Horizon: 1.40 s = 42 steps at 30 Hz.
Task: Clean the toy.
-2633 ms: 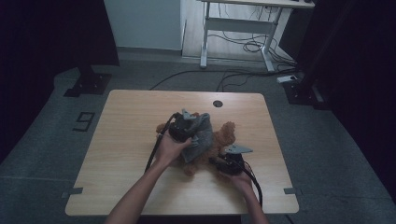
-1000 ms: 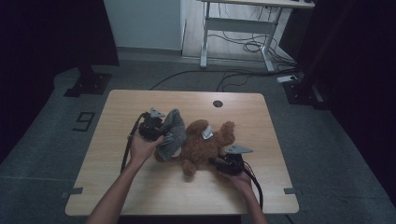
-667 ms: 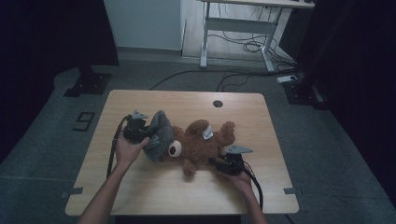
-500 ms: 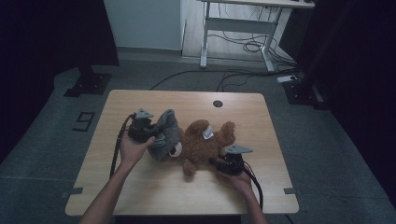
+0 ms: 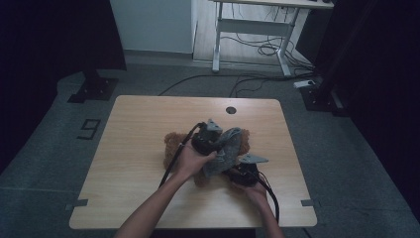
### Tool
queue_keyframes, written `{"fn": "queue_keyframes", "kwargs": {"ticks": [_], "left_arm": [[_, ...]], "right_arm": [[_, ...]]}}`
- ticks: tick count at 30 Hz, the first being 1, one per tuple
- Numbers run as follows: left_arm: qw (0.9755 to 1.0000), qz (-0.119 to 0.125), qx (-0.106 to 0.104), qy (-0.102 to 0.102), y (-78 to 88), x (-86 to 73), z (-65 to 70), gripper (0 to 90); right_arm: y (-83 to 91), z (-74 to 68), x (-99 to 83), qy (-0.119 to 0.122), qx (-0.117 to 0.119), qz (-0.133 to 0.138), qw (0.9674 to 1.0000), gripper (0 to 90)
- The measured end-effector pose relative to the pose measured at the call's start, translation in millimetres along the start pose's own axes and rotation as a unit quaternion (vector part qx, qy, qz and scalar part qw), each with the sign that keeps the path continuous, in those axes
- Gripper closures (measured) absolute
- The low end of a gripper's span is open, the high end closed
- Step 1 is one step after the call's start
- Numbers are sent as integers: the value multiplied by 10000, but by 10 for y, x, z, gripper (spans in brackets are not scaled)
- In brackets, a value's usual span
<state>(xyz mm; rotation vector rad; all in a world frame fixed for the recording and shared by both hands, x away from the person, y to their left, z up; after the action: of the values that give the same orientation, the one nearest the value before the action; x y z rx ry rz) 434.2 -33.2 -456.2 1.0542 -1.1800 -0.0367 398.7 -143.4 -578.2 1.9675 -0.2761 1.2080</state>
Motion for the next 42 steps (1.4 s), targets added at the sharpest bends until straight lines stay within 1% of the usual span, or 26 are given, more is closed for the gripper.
{"fn": "queue_keyframes", "kwargs": {"ticks": [1, 3, 5, 6, 7, 9, 12, 13, 15, 17, 18, 20, 22, 24, 26, 30, 36, 39, 42], "left_arm": [[9999, -96, 102, 23, -83, 7, -26, 780], [9995, -218, 174, 119, -179, 4, -104, 780], [9992, -202, 218, 284, -175, -7, -196, 780], [9990, -215, 273, 271, -156, -15, -230, 780], [9985, -243, 407, 254, -115, -32, -291, 779], [9975, -254, 571, 318, -43, -67, -401, 780], [9953, -323, 716, 563, 63, -186, -636, 780], [9944, -337, 744, 664, 95, -240, -717, 779], [9929, -268, 711, 919, 165, -338, -850, 777], [9919, -185, 683, 1059, 262, -410, -951, 776], [9914, -138, 705, 1093, 319, -432, -989, 776], [9904, -42, 817, 1117, 457, -469, -1073, 776], [9893, -12, 909, 1144, 556, -512, -1145, 776], [9873, -1, 1021, 1218, 655, -584, -1238, 777], [9855, -6, 1050, 1334, 719, -677, -1315, 777], [9836, -53, 1089, 1434, 765, -819, -1388, 777], [9843, -7, 1000, 1457, 741, -892, -1384, 776], [9849, 59, 895, 1483, 737, -851, -1375, 775], [9867, 28, 850, 1388, 702, -699, -1354, 774]], "right_arm": [[0, 2, -2, 8, 4, 24, 10000, 635], [1, 5, -9, -46, 11, 44, 10000, 635], [3, 12, -8, -63, 18, 62, 10000, 635], [3, 13, -7, -51, 19, 66, 10000, 635], [2, 11, -8, -43, 19, 62, 10000, 635], [2, 9, -8, -37, 23, 56, 10000, 635], [2, 5, -8, -11, 4, 54, 10000, 636], [3, 5, -8, -10, 3, 53, 10000, 636], [3, 3, -8, -3, 6, 52, 10000, 636], [2, 2, -8, 9, 6, 49, 10000, 636], [1, 2, -8, 10, 5, 47, 10000, 636], [0, 3, -9, 8, 4, 42, 10000, 636], [0, 2, -11, 6, -4, 40, 10000, 636], [0, 2, -11, 5, -8, 39, 10000, 636], [-1, 2, -11, 7, -10, 40, 10000, 636], [-4, -1, -10, 6, -25, 33, 10000, 636], [-5, -8, -13, 21, -61, 20, 10000, 636], [-17, -9, -12, 42, -68, 6, 10000, 637], [-59, -11, 1, 96, -116, -25, 9999, 637]]}}
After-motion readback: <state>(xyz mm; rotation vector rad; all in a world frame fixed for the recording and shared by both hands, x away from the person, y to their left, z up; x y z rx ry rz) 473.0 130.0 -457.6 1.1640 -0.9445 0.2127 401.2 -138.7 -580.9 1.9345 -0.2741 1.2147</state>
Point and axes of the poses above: each handheld gripper's, and its own axes: y roughly backward along the jaws, x roughly out of its top, z roughly to its right, the point moved 6 cm from there along -y, roughly forward along the jaws, and after that the axes turned 2 degrees about -y, right-handed, at the moved point
